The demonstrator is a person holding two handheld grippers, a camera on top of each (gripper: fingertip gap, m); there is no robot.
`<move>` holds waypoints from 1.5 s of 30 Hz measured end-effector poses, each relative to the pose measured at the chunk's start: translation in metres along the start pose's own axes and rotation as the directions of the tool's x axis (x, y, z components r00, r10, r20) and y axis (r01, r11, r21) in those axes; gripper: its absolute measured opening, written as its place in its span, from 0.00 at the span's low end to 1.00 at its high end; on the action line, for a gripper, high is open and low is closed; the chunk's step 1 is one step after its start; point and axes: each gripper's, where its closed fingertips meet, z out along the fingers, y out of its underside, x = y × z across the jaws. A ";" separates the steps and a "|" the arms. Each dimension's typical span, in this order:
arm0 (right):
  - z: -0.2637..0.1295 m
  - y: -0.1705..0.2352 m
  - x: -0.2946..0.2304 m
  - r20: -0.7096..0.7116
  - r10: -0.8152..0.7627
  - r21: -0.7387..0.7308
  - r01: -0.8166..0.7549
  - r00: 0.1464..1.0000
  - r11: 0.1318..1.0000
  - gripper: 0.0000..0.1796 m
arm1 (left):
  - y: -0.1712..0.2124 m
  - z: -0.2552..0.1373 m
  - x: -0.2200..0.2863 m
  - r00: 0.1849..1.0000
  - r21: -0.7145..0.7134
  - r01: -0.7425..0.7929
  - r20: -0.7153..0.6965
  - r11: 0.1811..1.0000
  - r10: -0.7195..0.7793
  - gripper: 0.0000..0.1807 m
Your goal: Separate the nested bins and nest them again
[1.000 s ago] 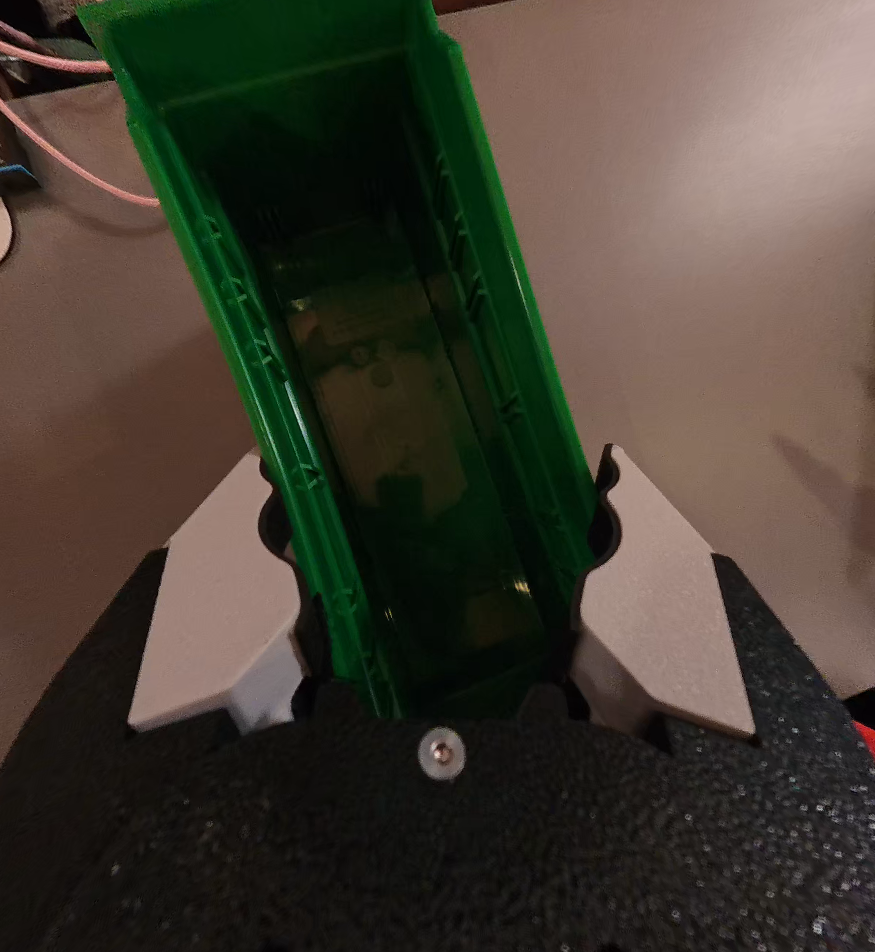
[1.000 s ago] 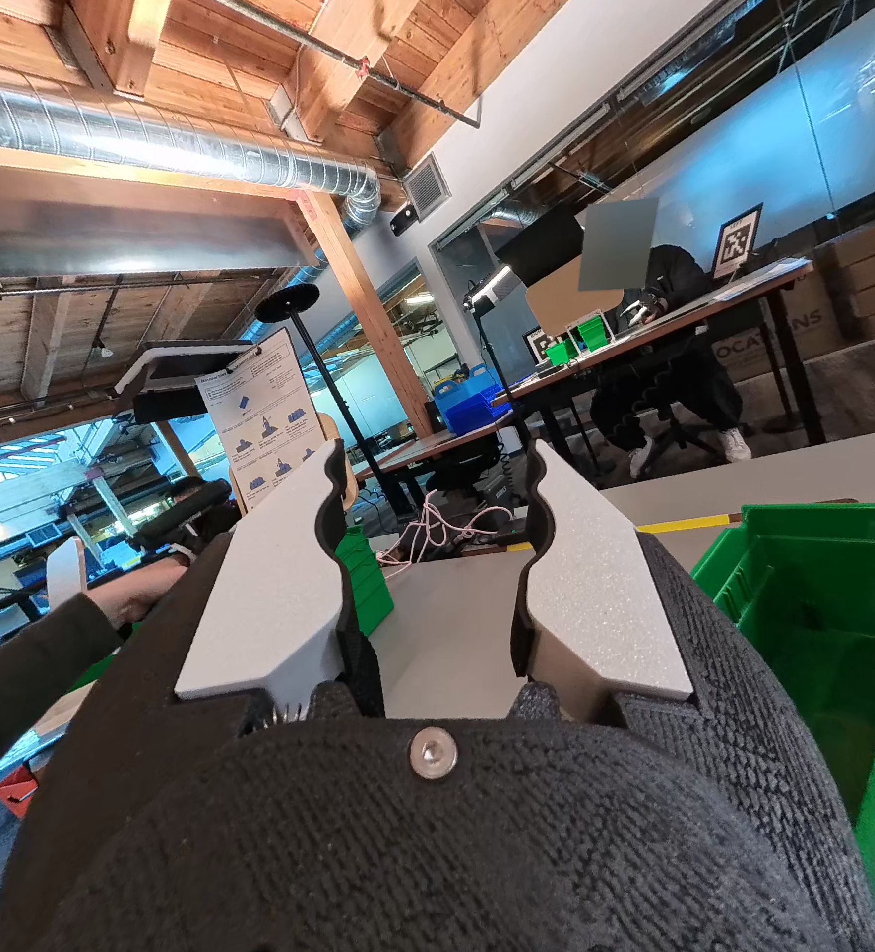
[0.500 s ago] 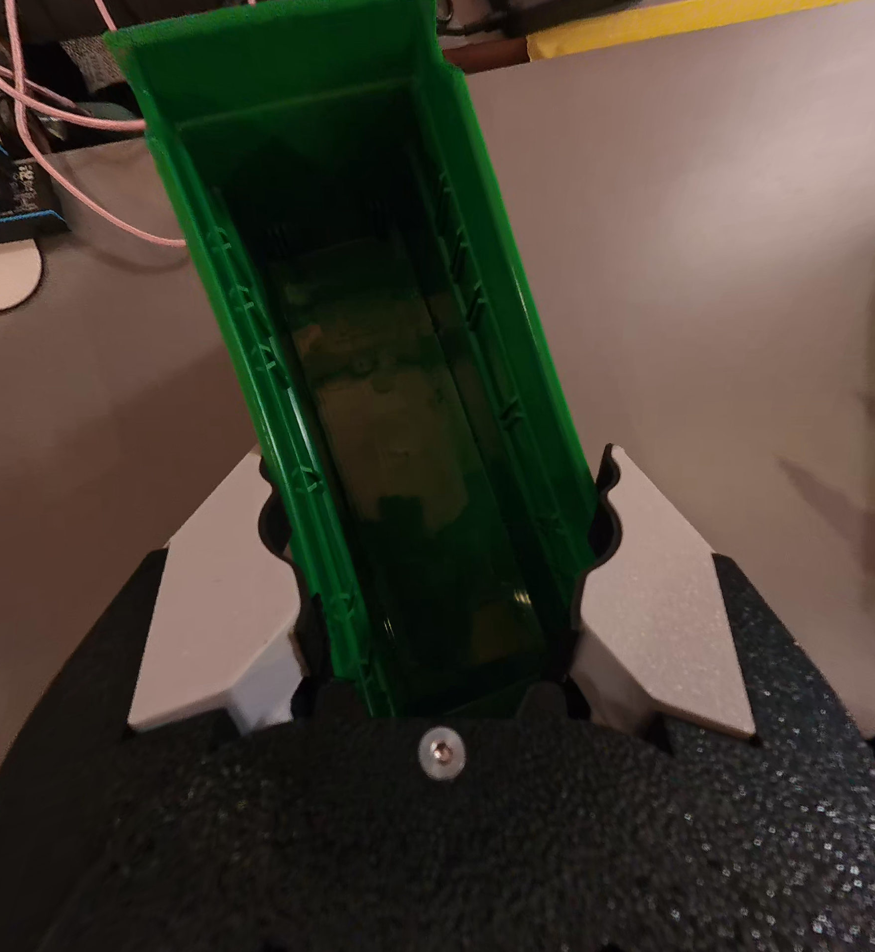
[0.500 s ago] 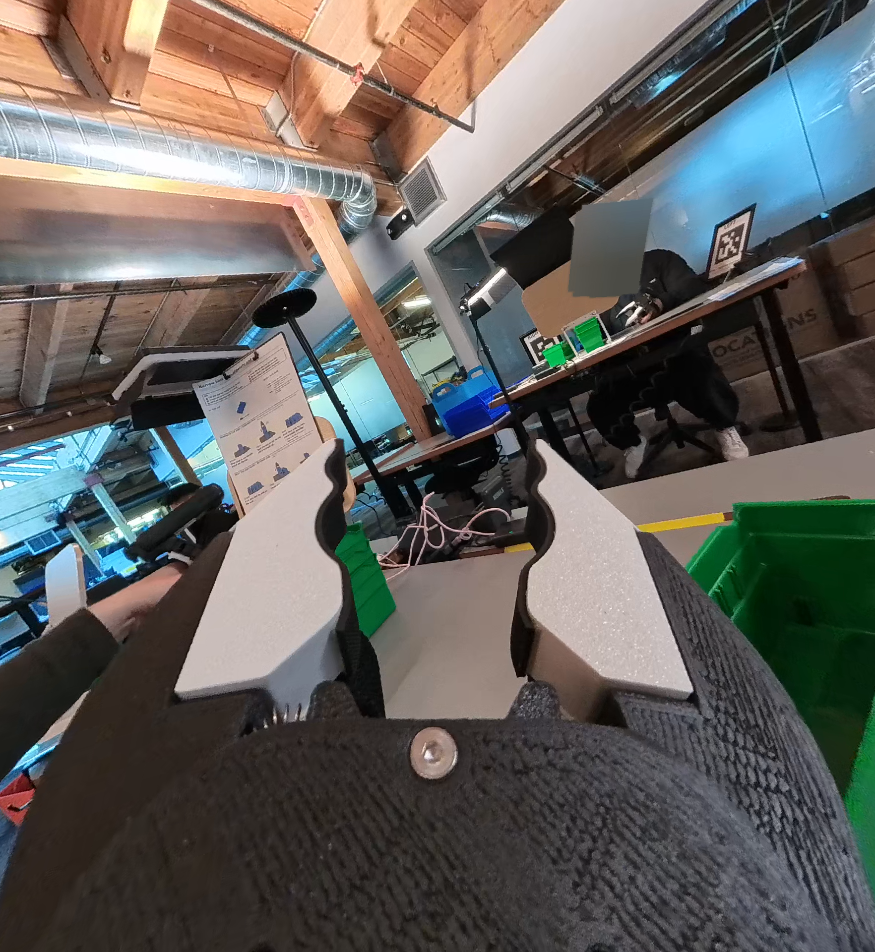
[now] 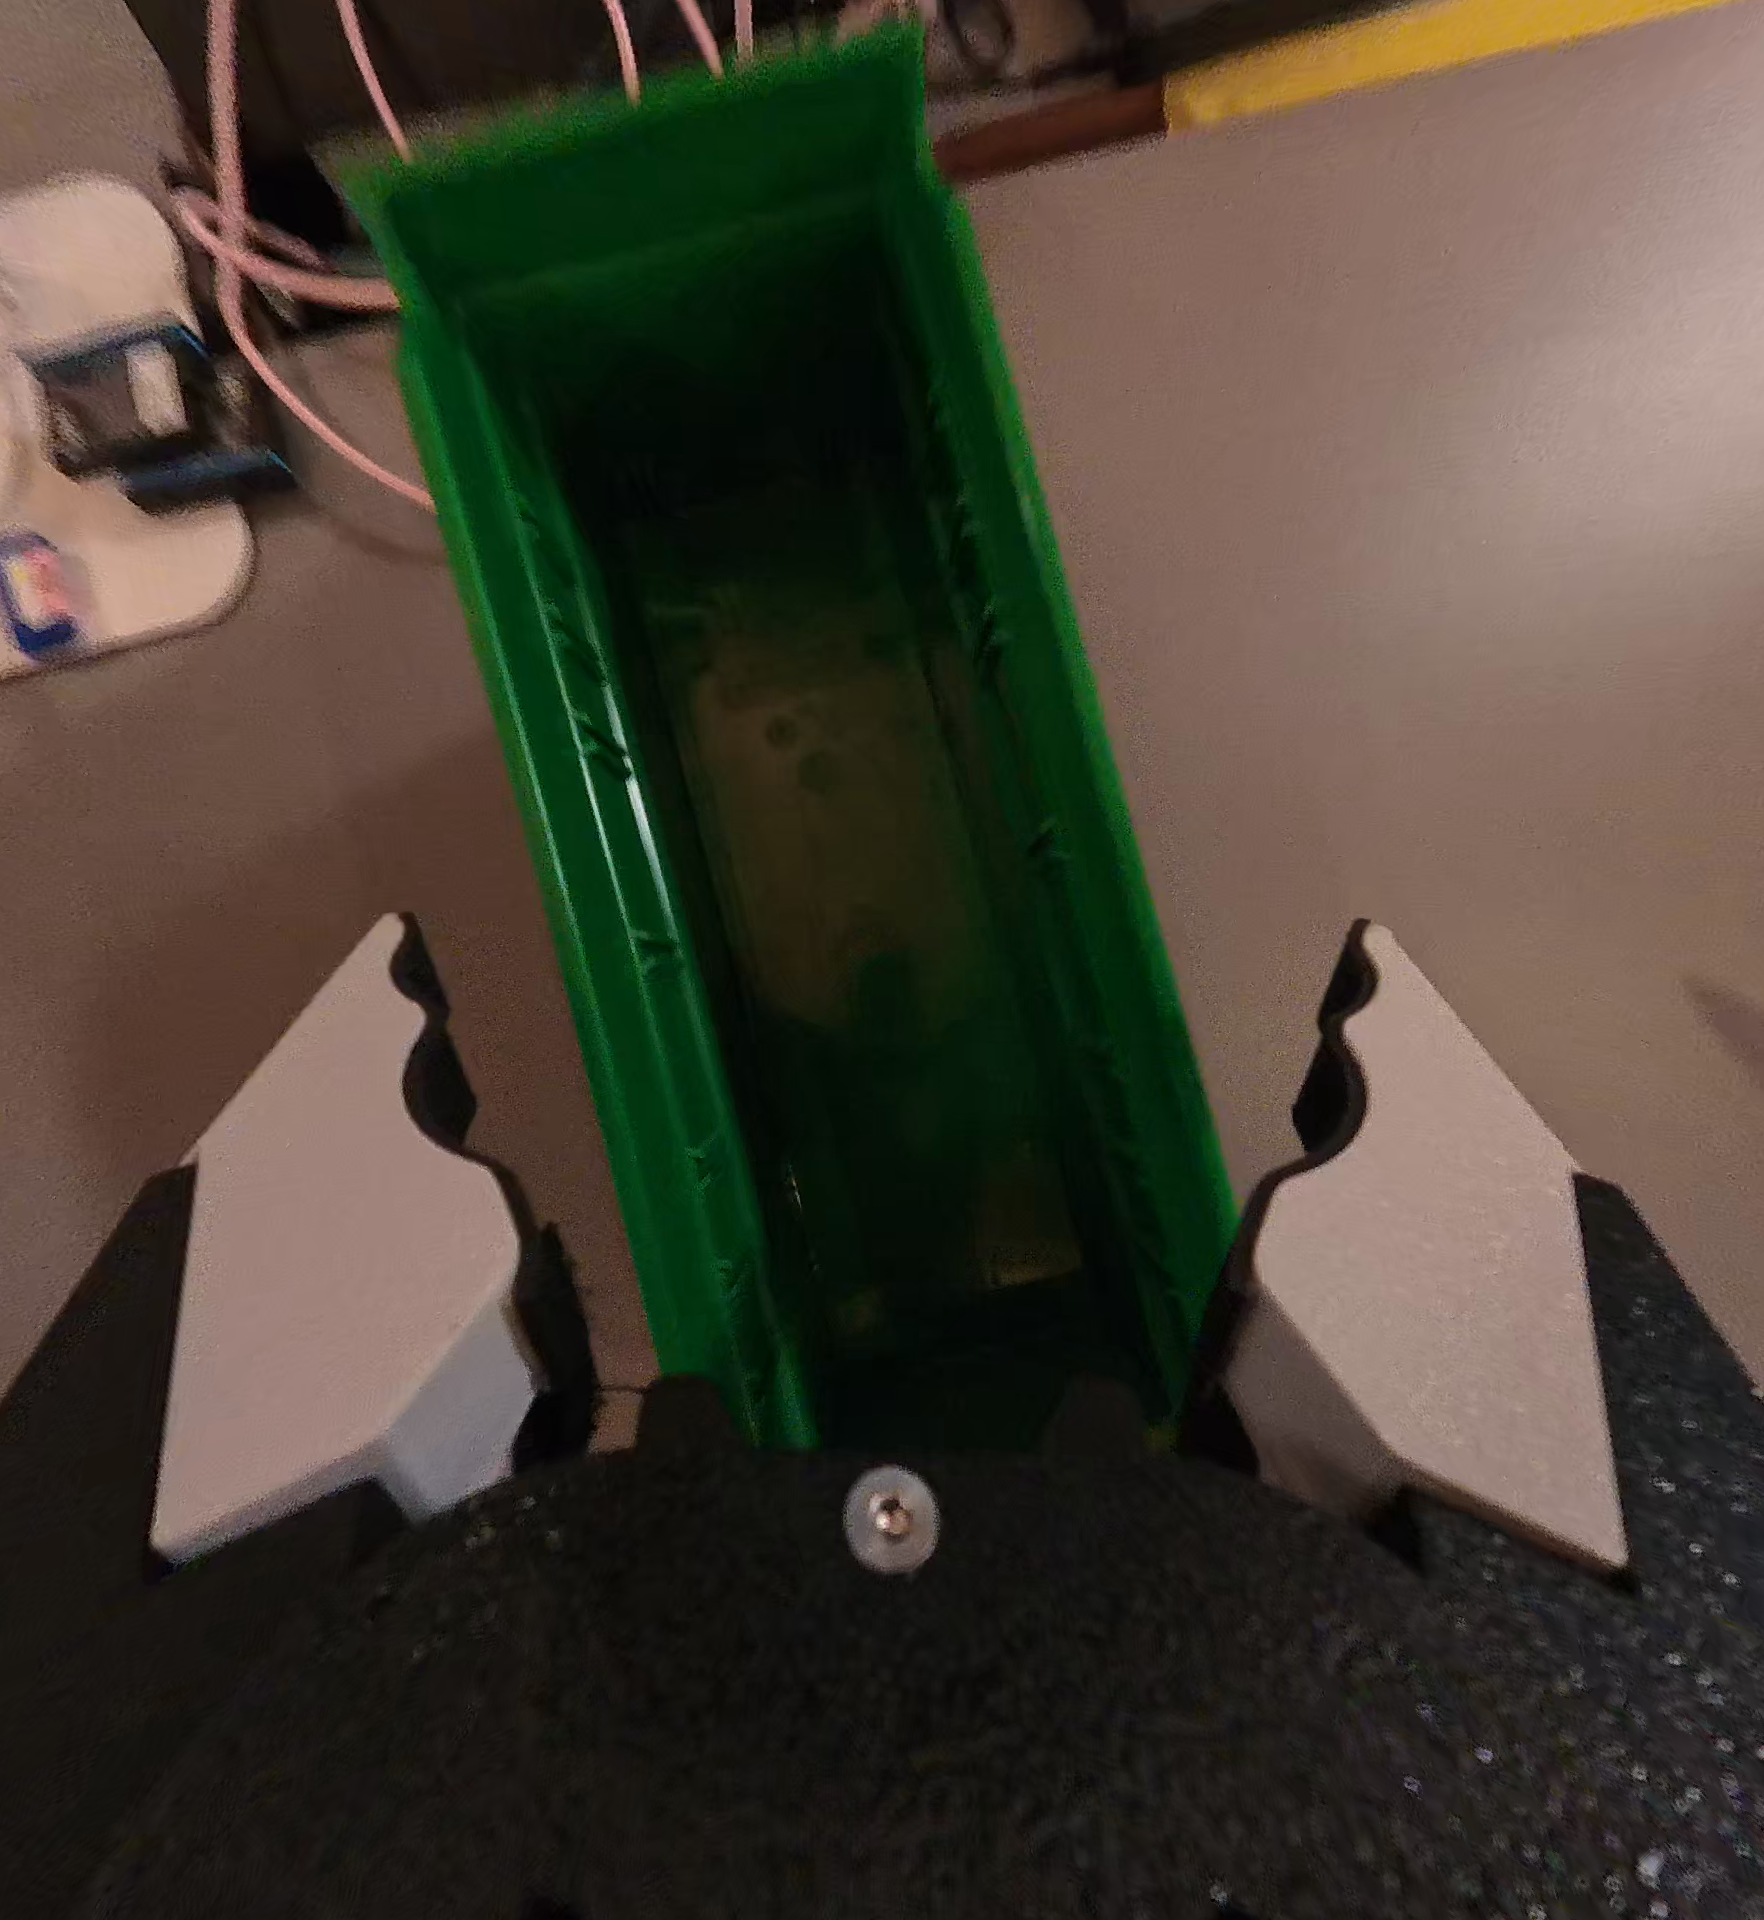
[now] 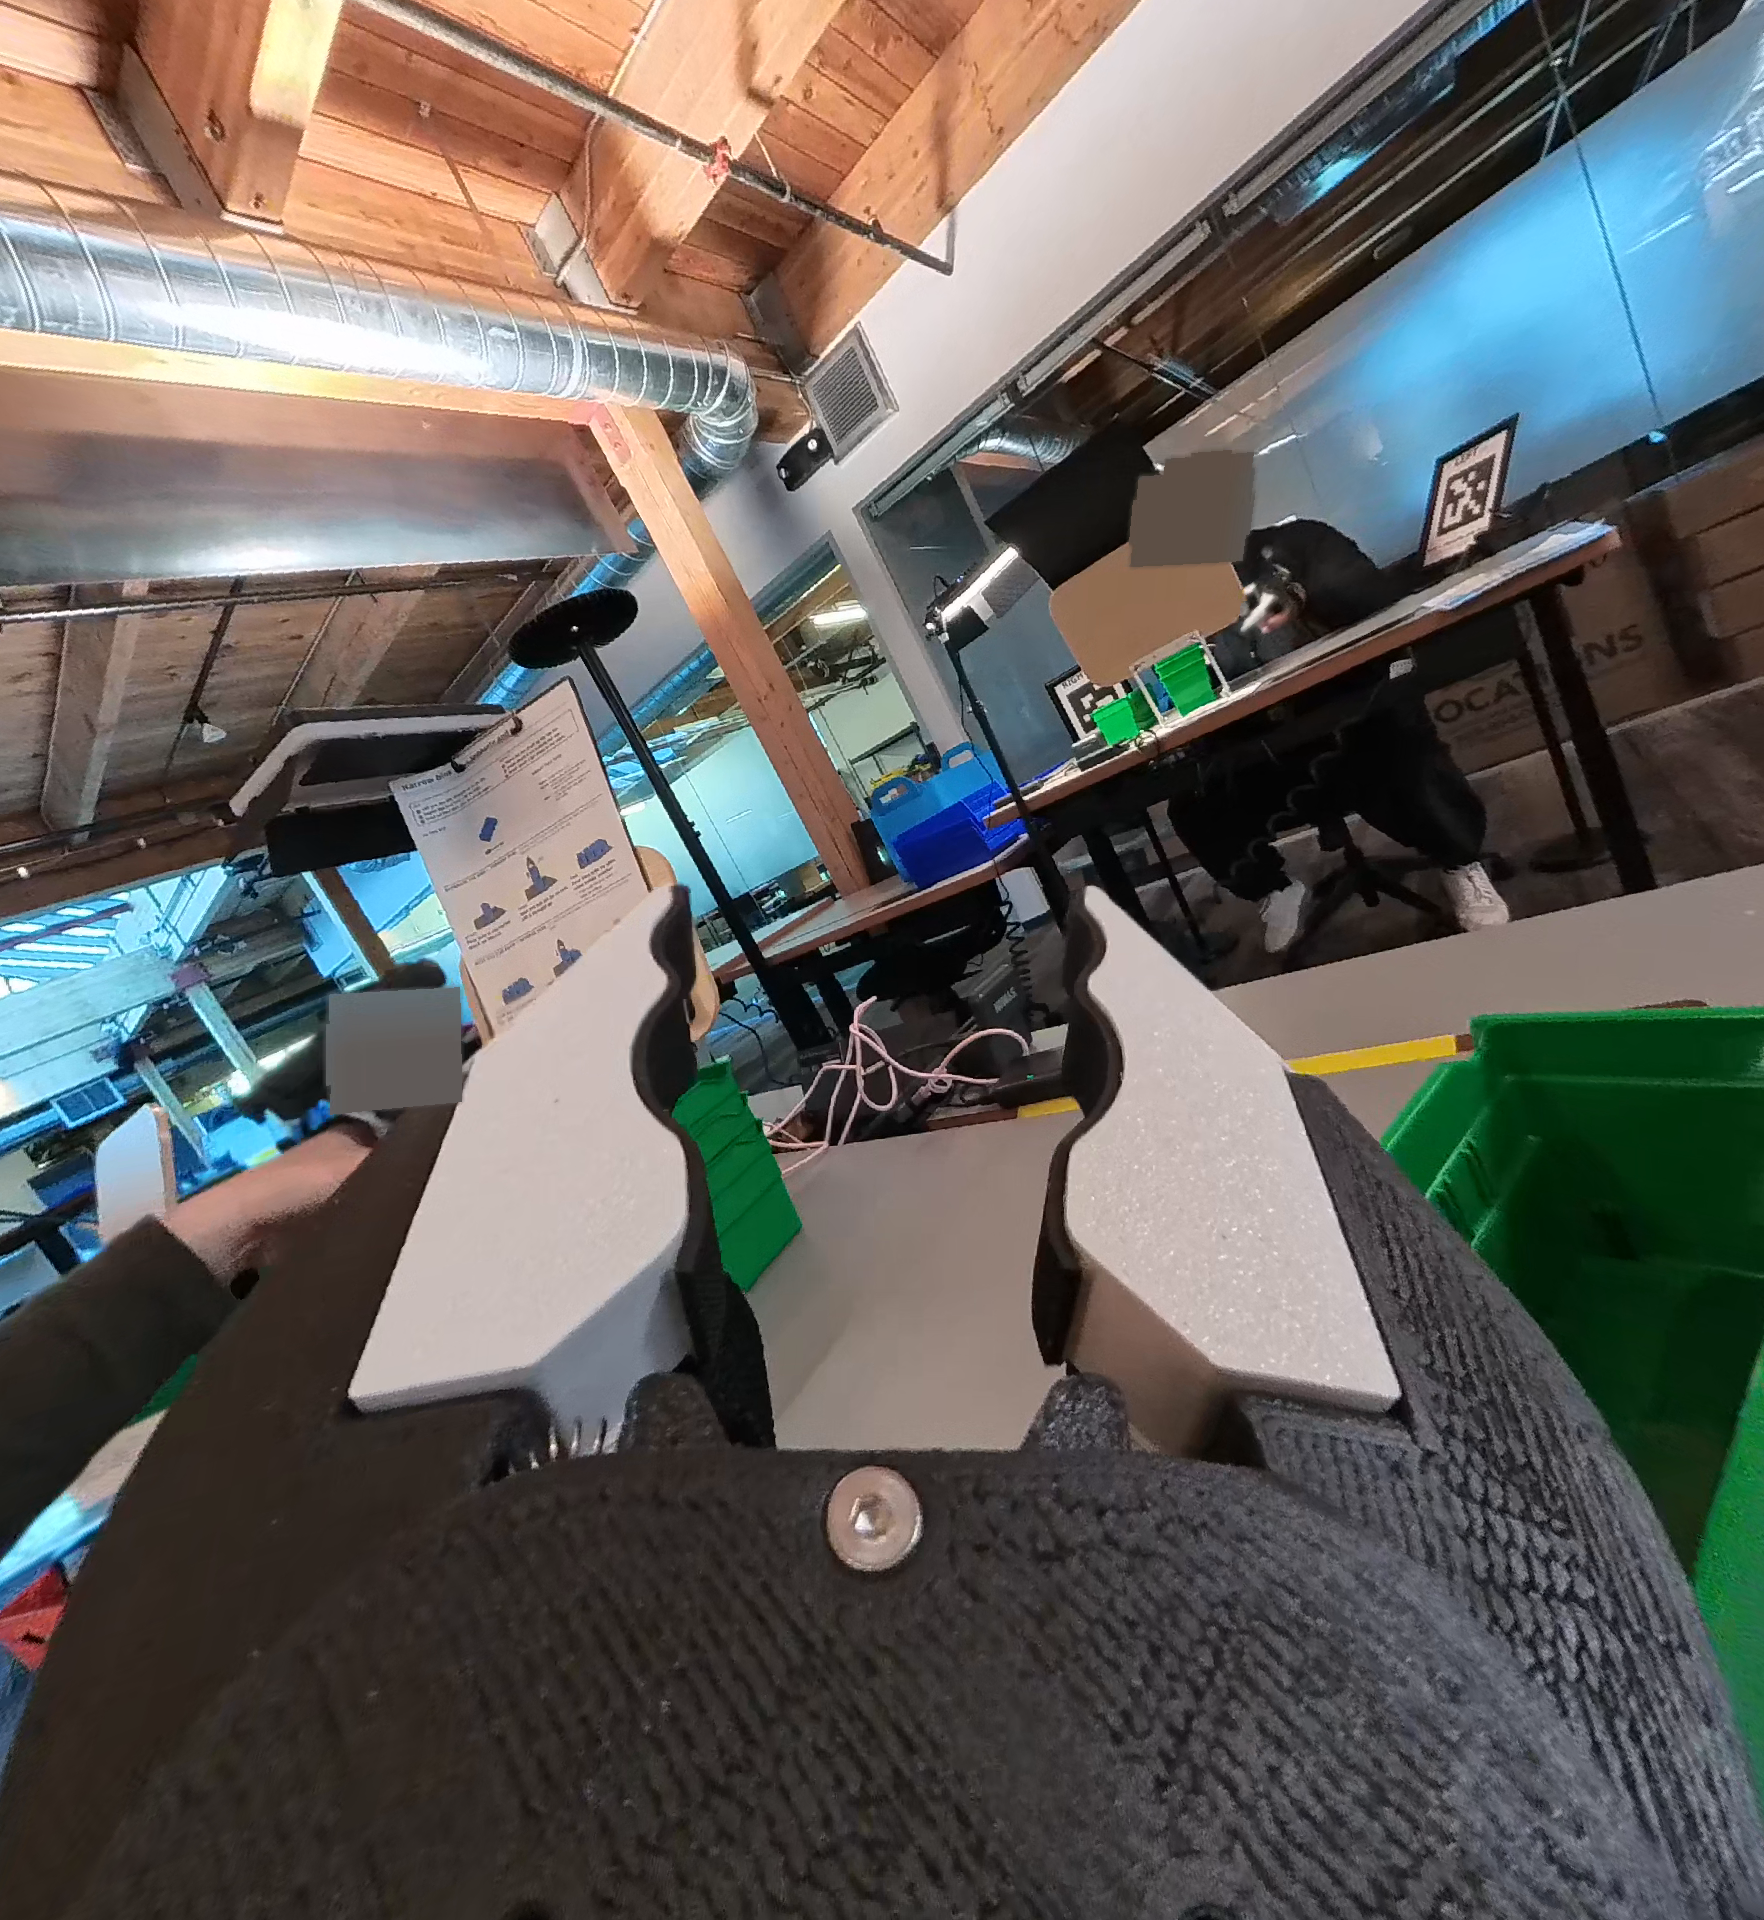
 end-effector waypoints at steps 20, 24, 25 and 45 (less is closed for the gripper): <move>-0.081 -0.095 -0.044 -0.020 -0.142 0.424 0.137 0.990 0.895 0.42 | -0.019 0.070 0.501 0.780 -0.133 -0.601 -0.317 0.788 0.540 0.88; -0.082 -0.096 -0.046 0.014 -0.132 0.437 0.113 0.991 0.892 0.42 | -0.029 0.080 0.511 0.742 -0.191 -0.671 -0.194 0.717 0.642 0.88; -0.083 -0.097 -0.045 0.018 -0.127 0.441 0.107 0.992 0.891 0.42 | -0.034 0.082 0.517 0.754 -0.176 -0.655 -0.199 0.734 0.626 0.88; -0.119 -0.120 -0.031 0.045 -0.074 0.535 0.039 0.996 0.844 0.42 | -0.024 0.107 0.557 0.877 -0.246 -0.444 -0.316 0.862 0.362 0.88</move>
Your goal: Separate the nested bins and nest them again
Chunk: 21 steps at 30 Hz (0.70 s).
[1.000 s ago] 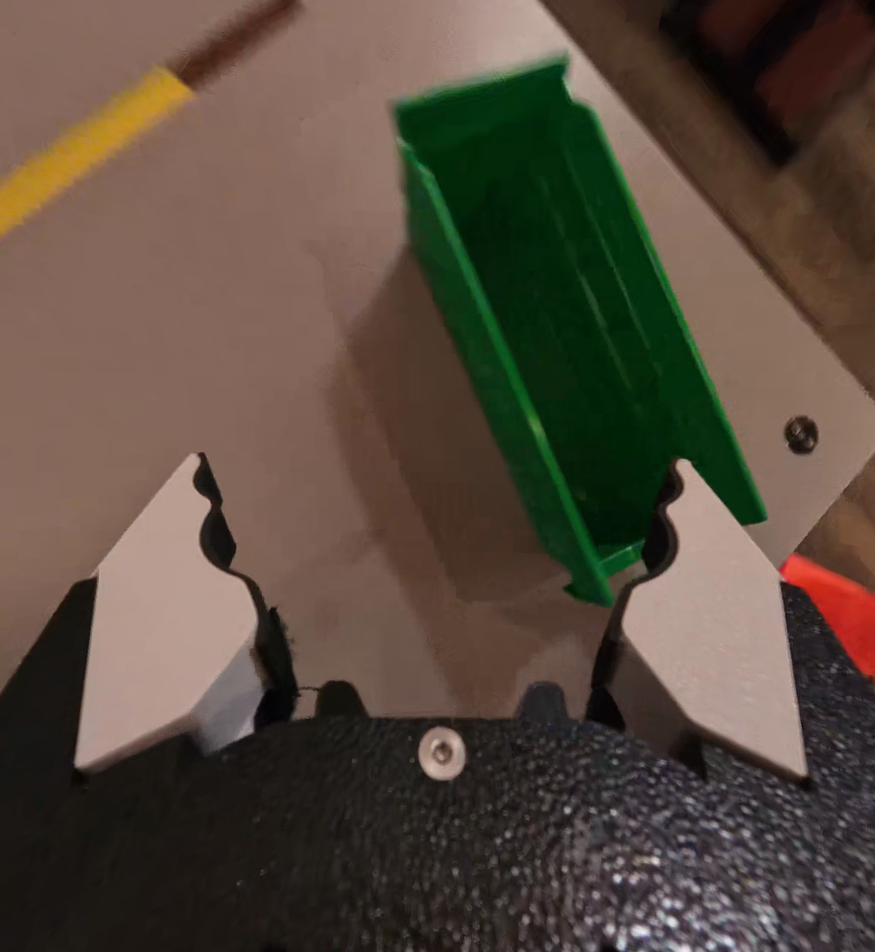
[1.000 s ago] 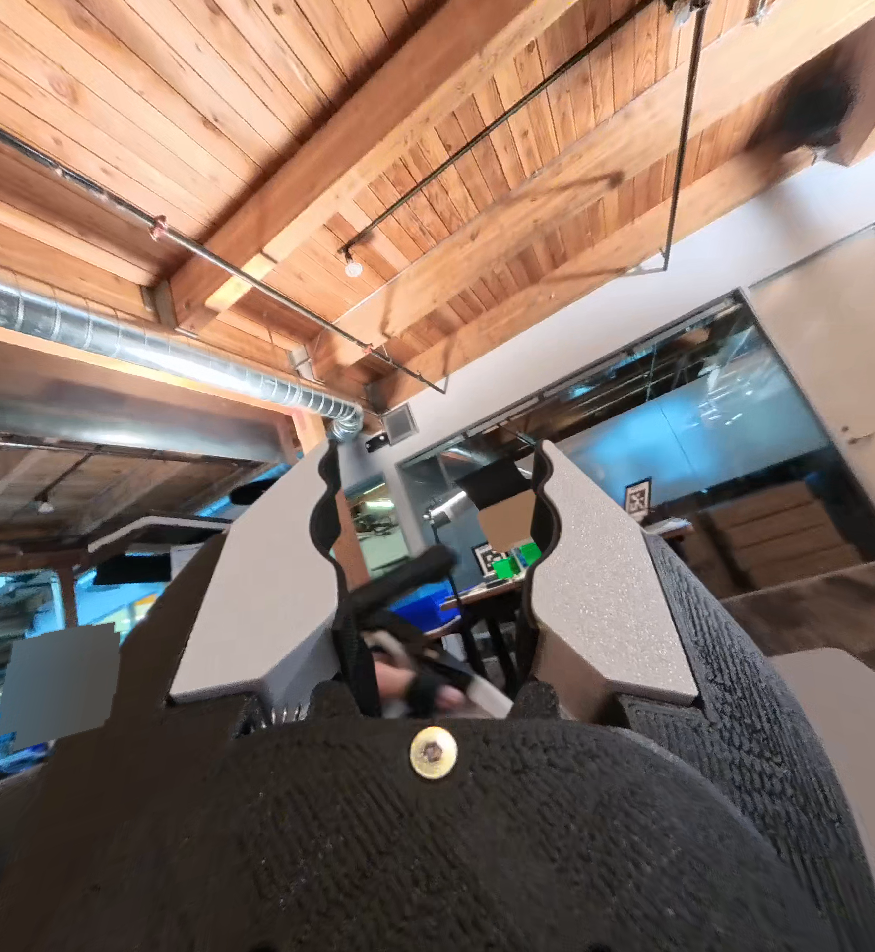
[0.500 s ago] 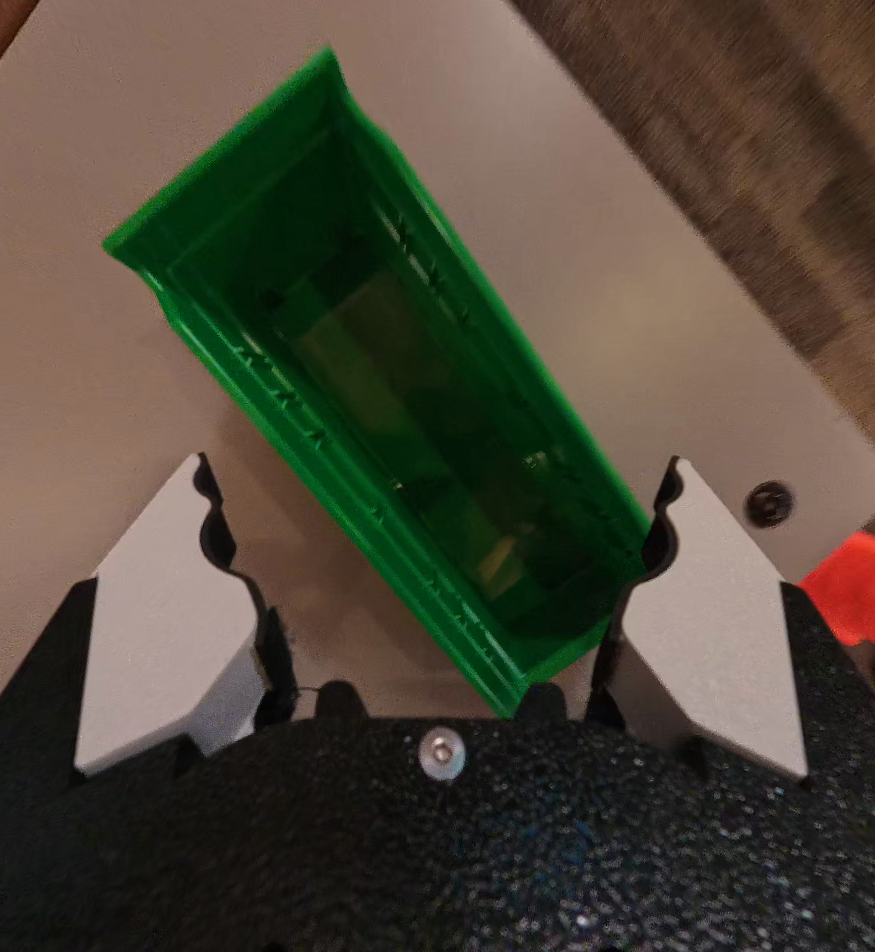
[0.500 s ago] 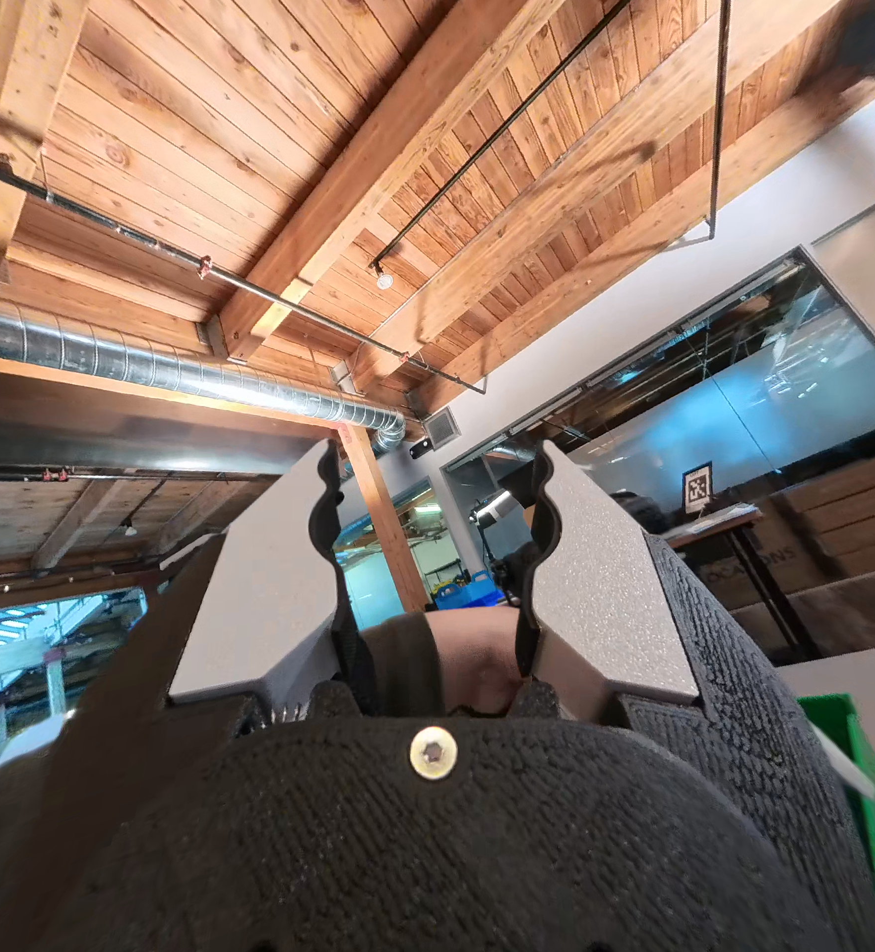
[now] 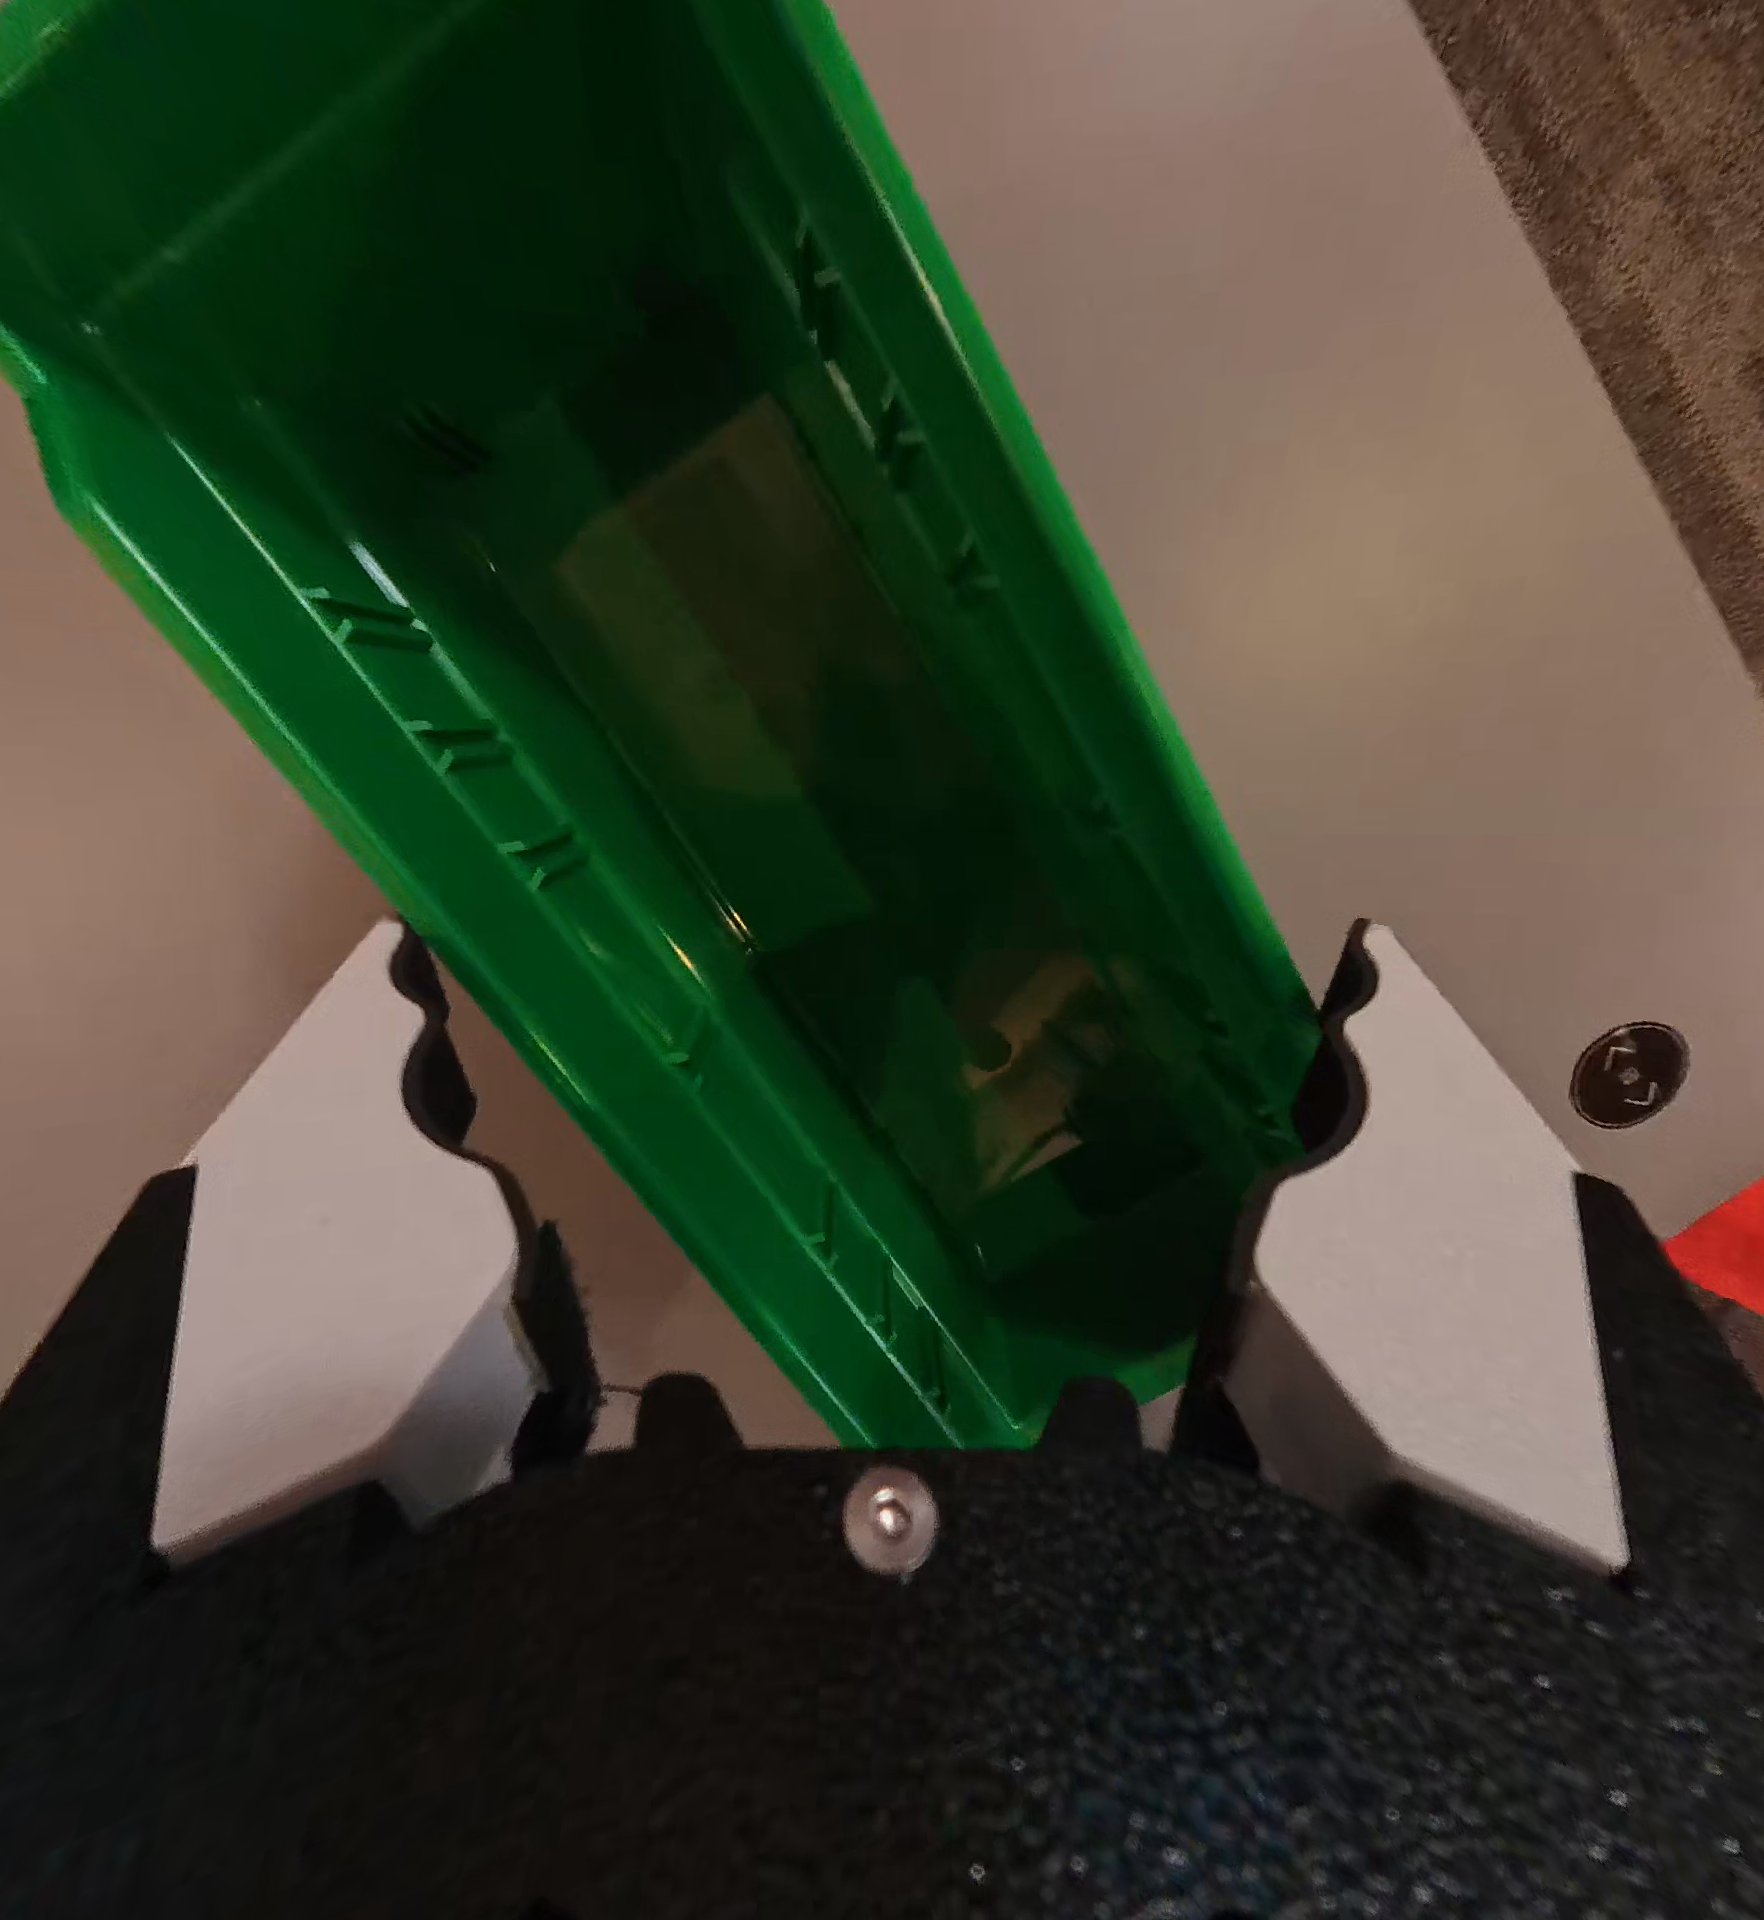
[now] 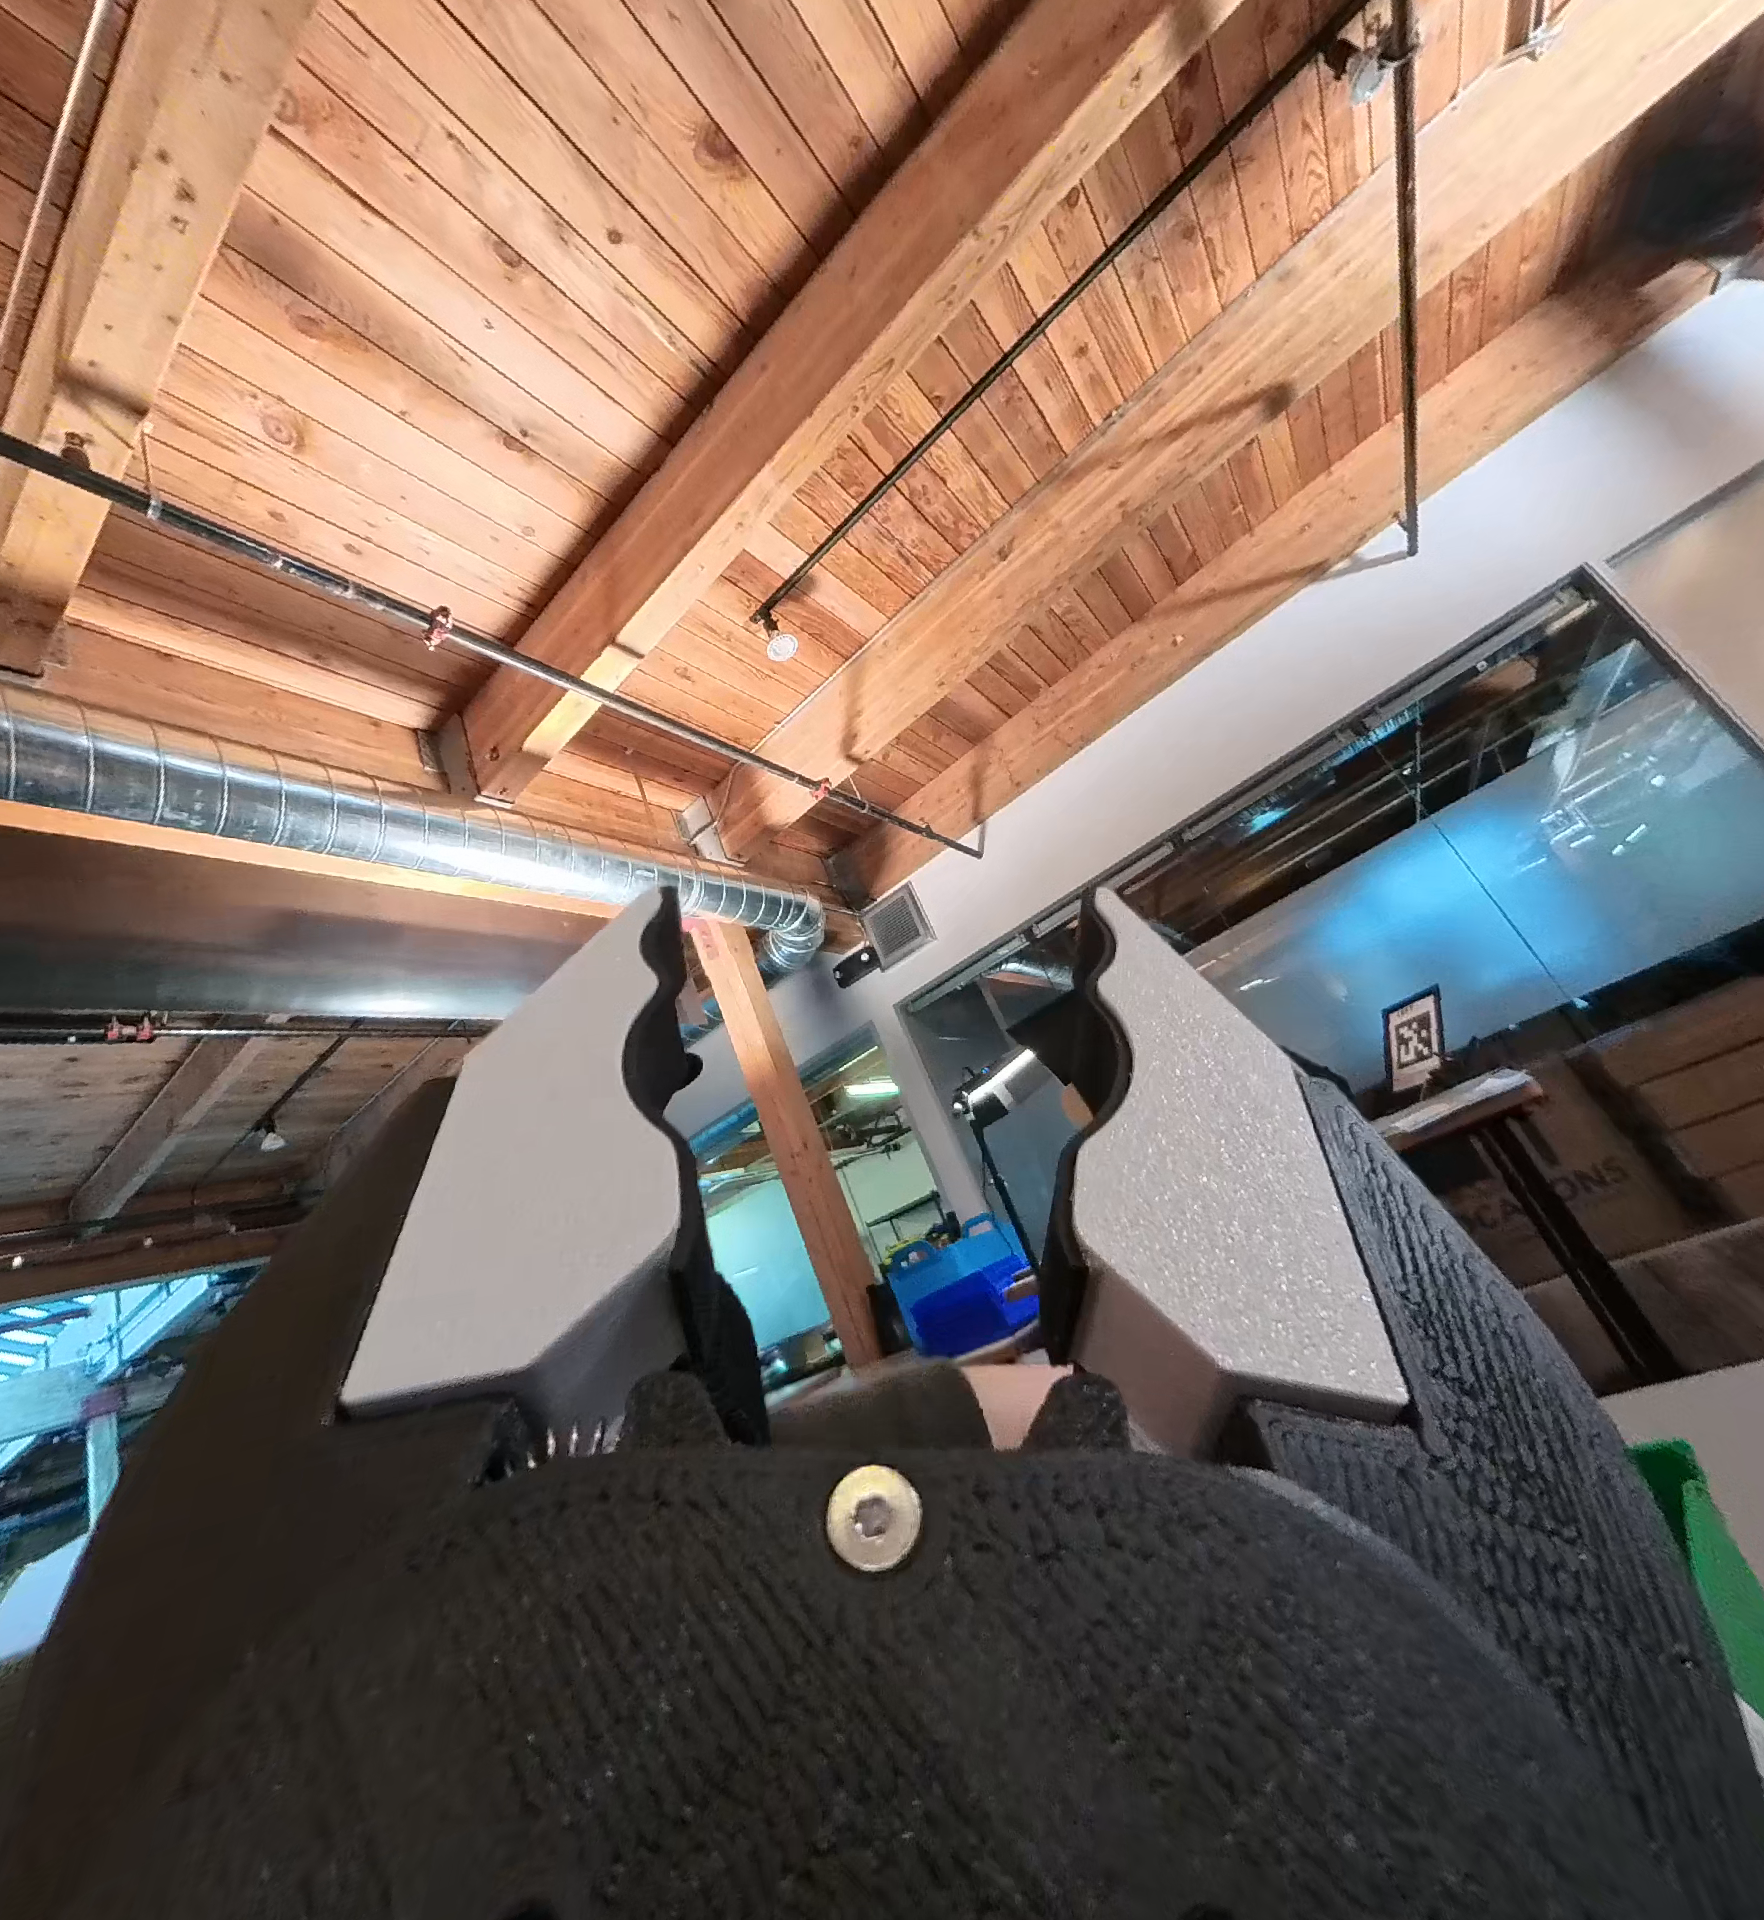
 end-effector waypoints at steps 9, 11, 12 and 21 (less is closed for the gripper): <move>0.003 0.006 -0.002 0.012 0.007 -0.015 -0.007 1.000 1.000 0.42 | 0.018 -0.006 -0.021 0.991 -0.063 -0.001 -0.137 0.998 -0.007 0.74; 0.004 0.007 -0.004 0.016 0.006 -0.021 -0.006 1.000 1.000 0.42 | 0.020 -0.010 -0.034 0.986 -0.040 0.011 -0.164 0.999 -0.018 0.69; 0.005 0.009 -0.004 0.018 0.006 -0.024 -0.006 1.000 1.000 0.42 | 0.020 -0.011 -0.041 0.984 -0.019 0.021 -0.176 1.000 -0.025 0.66; 0.012 0.021 -0.010 0.025 -0.003 -0.060 0.005 1.000 0.998 0.42 | 0.038 -0.020 -0.093 0.980 0.056 0.019 -0.199 0.998 -0.007 0.63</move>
